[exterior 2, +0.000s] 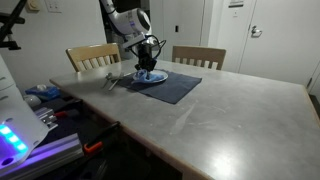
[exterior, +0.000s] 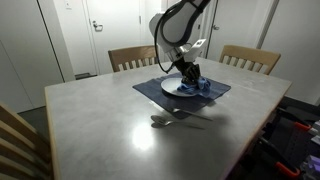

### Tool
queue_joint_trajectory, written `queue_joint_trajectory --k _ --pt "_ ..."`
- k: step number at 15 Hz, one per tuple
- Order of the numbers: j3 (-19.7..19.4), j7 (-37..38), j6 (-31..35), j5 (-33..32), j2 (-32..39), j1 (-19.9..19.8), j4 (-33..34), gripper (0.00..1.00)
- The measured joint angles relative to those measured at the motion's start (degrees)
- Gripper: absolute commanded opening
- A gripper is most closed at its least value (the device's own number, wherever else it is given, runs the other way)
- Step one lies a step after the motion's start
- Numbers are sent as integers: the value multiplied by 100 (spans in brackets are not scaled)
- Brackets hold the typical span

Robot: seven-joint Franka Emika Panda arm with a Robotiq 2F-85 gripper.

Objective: Use the towel to wipe the plate

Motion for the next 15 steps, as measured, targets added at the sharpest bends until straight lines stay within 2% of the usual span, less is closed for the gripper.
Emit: queue_joint_trajectory --k 5,11,15 --pt "525 -994 83 347 71 -368 191 3" --pt "1010 -2176 64 1715 108 -973 432 3" --pt "1030 -2188 358 2184 262 -1177 562 3"
